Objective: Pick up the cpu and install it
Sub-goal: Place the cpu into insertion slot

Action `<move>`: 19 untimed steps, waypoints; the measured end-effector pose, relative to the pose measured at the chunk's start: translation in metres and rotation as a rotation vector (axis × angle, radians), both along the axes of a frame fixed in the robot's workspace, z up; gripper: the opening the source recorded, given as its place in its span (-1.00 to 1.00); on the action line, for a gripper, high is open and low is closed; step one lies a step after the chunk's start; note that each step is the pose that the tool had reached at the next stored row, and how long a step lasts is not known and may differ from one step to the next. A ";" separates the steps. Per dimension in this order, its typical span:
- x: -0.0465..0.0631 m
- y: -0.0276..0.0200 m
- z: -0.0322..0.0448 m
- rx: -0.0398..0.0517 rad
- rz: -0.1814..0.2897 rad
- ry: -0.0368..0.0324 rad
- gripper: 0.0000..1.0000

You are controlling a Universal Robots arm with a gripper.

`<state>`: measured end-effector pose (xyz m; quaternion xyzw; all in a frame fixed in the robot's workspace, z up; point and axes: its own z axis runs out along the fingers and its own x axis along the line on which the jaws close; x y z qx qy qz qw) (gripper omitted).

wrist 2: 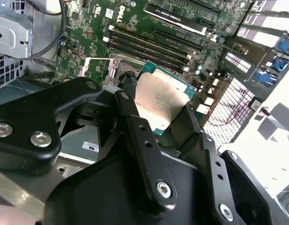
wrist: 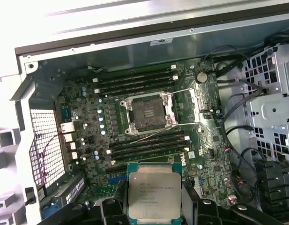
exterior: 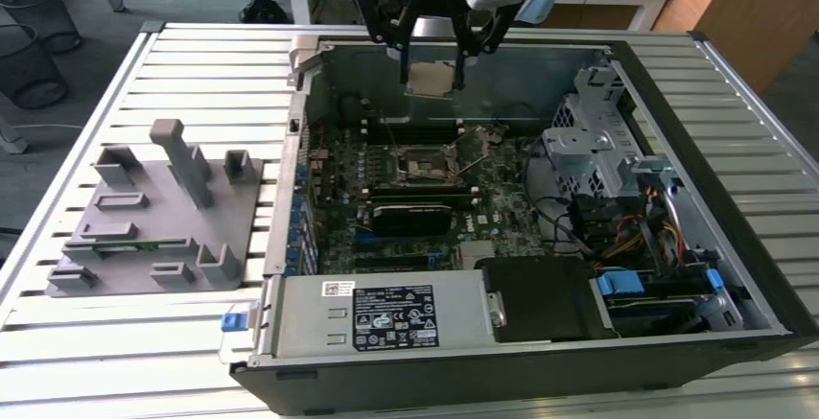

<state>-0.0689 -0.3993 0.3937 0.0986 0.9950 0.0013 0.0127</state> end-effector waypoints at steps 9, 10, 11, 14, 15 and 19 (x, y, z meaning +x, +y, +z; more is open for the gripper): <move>0.000 0.0042 -0.0008 -0.0015 -0.021 -0.0001 0.08; 0.000 0.0045 -0.0008 -0.0018 -0.023 0.0000 0.08; 0.000 0.0047 -0.0008 -0.0019 -0.026 -0.0001 0.08; 0.000 0.0049 -0.0010 -0.0026 -0.044 -0.0002 0.08; 0.000 0.0050 -0.0011 -0.0030 -0.057 -0.0003 0.08; 0.000 0.0050 -0.0014 -0.0034 -0.123 -0.0002 0.08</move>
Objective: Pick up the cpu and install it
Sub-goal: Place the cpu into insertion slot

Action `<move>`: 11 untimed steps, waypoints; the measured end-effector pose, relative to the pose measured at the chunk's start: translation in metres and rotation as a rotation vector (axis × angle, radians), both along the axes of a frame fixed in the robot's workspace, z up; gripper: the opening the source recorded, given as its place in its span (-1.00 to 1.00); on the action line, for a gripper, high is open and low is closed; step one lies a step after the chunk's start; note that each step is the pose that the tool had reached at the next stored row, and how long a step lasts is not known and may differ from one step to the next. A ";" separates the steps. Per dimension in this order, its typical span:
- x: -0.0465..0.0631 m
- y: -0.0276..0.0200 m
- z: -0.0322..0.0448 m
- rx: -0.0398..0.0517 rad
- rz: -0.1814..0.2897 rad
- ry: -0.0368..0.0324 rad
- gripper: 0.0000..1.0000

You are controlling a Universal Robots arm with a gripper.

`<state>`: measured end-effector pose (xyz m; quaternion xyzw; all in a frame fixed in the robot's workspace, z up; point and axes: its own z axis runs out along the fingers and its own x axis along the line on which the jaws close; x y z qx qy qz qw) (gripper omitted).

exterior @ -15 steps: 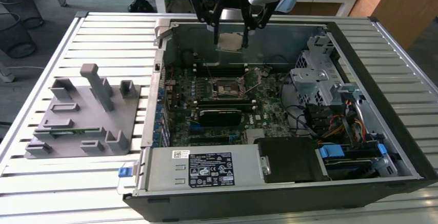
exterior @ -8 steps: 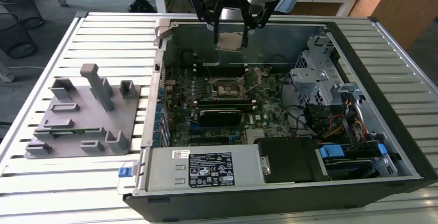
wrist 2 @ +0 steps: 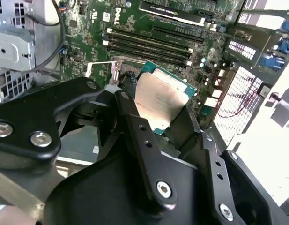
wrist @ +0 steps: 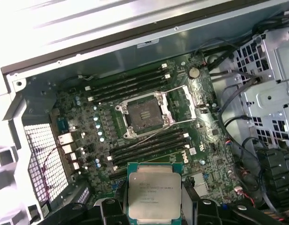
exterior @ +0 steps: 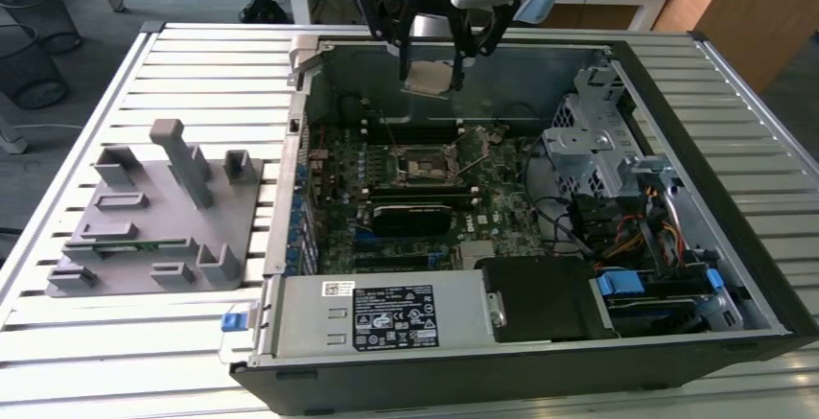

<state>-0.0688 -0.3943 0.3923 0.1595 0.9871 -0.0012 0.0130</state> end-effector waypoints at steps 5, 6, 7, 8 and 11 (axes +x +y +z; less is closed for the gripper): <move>0.000 0.0000 -0.0004 -0.0005 -0.080 -0.0003 0.08; 0.000 0.0000 -0.0006 -0.0006 -0.095 -0.0003 0.08; 0.000 0.0000 -0.0007 -0.0007 -0.112 -0.0003 0.08; 0.000 0.0000 -0.0008 -0.0008 -0.128 -0.0003 0.08; 0.000 0.0000 -0.0011 -0.0011 -0.177 -0.0004 0.08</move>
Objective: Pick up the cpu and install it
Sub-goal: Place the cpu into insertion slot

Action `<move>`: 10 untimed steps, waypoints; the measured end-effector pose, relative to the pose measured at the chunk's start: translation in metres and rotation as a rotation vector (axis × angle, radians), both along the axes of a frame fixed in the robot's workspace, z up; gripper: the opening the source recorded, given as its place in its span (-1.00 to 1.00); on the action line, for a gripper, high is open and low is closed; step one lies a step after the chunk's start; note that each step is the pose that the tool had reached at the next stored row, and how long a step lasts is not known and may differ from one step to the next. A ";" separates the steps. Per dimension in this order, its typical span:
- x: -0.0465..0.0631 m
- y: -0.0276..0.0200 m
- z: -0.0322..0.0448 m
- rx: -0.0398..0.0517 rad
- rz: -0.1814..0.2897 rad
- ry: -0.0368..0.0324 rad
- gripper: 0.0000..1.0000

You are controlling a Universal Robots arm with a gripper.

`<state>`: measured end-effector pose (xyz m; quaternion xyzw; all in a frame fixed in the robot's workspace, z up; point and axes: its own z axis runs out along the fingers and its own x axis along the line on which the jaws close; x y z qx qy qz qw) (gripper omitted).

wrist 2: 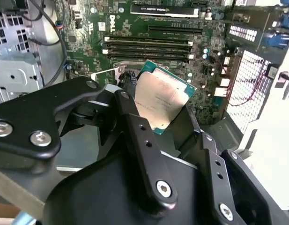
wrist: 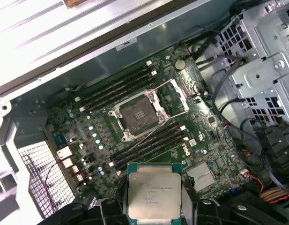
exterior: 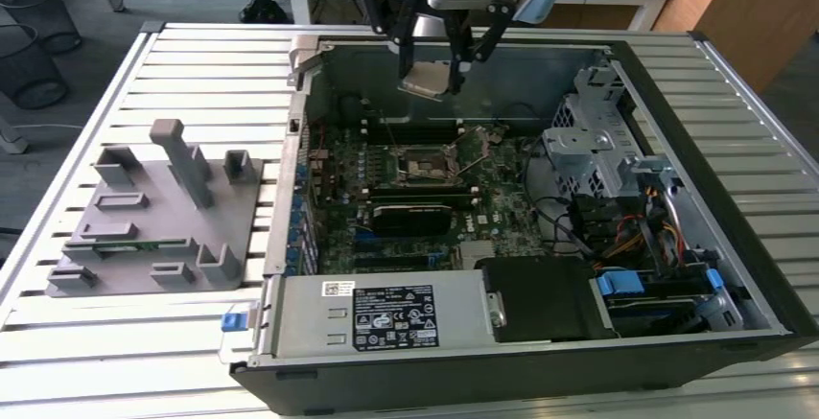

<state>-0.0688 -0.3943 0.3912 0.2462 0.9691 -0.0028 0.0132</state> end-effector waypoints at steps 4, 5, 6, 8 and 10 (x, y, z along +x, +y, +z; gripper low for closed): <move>0.000 0.0002 -0.0003 -0.0011 -0.052 0.0000 0.08; 0.000 0.0002 -0.0004 -0.0013 -0.065 0.0000 0.08; 0.000 0.0003 -0.0005 -0.0015 -0.078 0.0000 0.08; 0.000 0.0004 -0.0006 -0.0018 -0.103 0.0000 0.08; 0.000 0.0005 -0.0007 -0.0022 -0.127 0.0000 0.08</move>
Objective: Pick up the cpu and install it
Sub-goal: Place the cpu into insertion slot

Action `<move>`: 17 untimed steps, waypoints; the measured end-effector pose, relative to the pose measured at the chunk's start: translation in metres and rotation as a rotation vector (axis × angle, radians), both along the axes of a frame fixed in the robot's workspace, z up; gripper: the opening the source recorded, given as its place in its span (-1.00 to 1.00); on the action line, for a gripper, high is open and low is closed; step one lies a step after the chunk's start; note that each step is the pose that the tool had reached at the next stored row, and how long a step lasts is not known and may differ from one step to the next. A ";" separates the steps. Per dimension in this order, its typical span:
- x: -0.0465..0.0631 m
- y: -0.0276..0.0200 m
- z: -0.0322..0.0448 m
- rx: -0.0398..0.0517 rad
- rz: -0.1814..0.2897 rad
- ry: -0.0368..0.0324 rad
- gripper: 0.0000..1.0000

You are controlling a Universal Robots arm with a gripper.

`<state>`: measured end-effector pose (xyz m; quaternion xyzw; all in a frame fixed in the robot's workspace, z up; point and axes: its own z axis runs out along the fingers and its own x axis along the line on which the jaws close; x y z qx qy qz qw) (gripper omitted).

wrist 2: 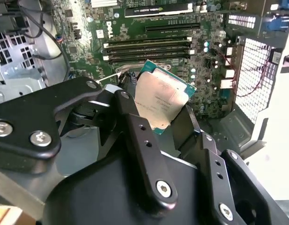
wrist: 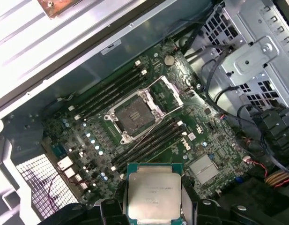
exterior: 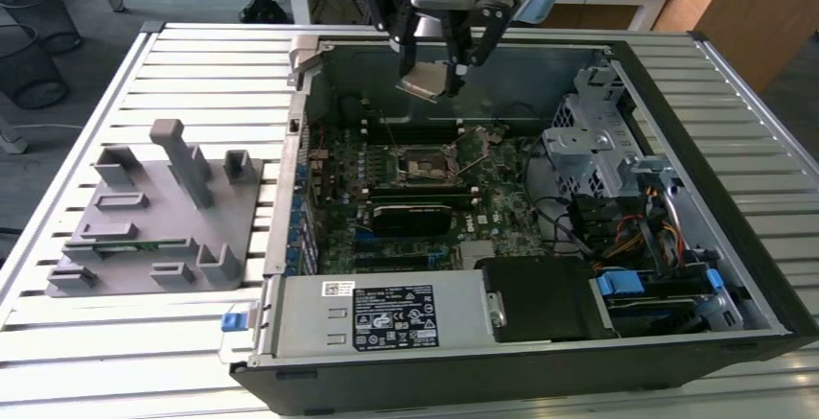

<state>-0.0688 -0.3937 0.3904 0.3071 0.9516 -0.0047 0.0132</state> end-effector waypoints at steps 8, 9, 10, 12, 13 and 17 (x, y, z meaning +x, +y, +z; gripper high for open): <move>0.000 0.0003 -0.0004 -0.0012 -0.086 -0.0001 0.08; 0.000 0.0004 -0.0004 -0.0015 -0.098 -0.0001 0.08; 0.000 0.0004 -0.0005 -0.0016 -0.111 -0.0001 0.08; 0.000 0.0004 -0.0006 -0.0018 -0.137 -0.0001 0.08; 0.000 0.0004 -0.0007 -0.0018 -0.151 -0.0001 0.08; 0.000 0.0005 -0.0009 -0.0023 -0.205 -0.0002 0.08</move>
